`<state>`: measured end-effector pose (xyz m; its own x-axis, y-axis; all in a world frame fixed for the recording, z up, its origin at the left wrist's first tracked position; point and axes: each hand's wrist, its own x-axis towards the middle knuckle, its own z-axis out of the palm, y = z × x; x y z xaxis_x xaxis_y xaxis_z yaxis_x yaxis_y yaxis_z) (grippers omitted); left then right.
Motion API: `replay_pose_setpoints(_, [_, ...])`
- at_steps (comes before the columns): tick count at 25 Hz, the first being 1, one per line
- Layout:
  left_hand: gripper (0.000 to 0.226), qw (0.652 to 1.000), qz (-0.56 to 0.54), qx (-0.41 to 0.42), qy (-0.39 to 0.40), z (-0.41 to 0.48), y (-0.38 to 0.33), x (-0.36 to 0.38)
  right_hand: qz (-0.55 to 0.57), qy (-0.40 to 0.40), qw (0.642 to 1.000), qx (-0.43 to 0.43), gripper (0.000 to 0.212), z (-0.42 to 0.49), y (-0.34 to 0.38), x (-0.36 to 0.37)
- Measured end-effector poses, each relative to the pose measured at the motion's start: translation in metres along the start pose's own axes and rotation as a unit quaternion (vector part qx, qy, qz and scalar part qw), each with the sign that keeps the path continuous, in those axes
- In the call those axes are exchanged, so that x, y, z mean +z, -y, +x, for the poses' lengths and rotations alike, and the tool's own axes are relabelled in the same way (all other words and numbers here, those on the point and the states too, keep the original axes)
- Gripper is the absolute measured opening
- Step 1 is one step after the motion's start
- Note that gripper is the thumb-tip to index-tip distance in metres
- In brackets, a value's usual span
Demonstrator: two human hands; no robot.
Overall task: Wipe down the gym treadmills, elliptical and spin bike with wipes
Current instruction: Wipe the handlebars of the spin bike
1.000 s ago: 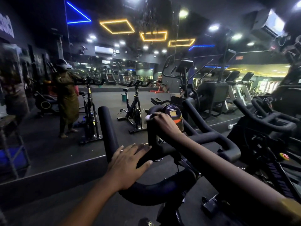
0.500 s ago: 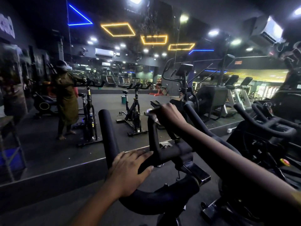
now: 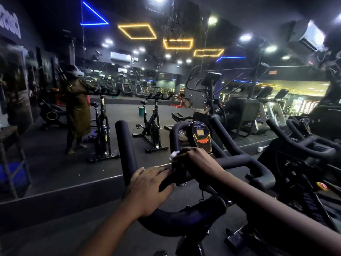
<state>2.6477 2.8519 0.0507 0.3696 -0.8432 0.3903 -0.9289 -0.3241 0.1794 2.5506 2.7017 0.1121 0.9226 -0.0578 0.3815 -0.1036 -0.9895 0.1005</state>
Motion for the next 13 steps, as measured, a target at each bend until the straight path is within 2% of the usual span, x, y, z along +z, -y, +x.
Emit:
replay_pose_setpoints(2, [0.094, 1.0, 0.01, 0.003, 0.01, 0.0, -0.002, 0.0, 0.008, -0.02, 0.999, 0.024, 0.032, 0.009, -0.011, -0.019])
replay_pose_setpoints(4, [0.094, 1.0, 0.021, 0.007, 0.023, 0.0, -0.004, -0.001, 0.012, -0.097, 0.994, 0.045, 0.03, 0.036, -0.026, -0.042])
replay_pose_setpoints(5, [0.094, 0.999, 0.023, 0.006, 0.028, 0.0, -0.005, -0.002, 0.004, -0.111, 0.993, 0.042, 0.027, 0.054, -0.035, -0.051])
replay_pose_setpoints(7, [0.095, 0.999, 0.024, 0.003, 0.034, 0.001, -0.005, -0.003, -0.029, -0.067, 0.997, 0.031, 0.022, 0.09, -0.047, -0.058])
replay_pose_setpoints(9, [0.095, 0.999, 0.024, -0.002, 0.036, 0.001, -0.005, -0.002, -0.049, -0.016, 0.995, 0.087, 0.021, 0.113, -0.065, -0.051])
replay_pose_setpoints(11, [0.095, 0.999, 0.022, -0.005, 0.035, 0.003, -0.005, -0.002, -0.054, -0.007, 0.986, 0.158, 0.019, 0.121, -0.082, -0.04])
replay_pose_setpoints(13, [0.095, 0.999, 0.021, -0.004, 0.037, 0.004, -0.004, -0.002, -0.058, 0.006, 0.983, 0.175, 0.02, 0.124, -0.085, -0.035])
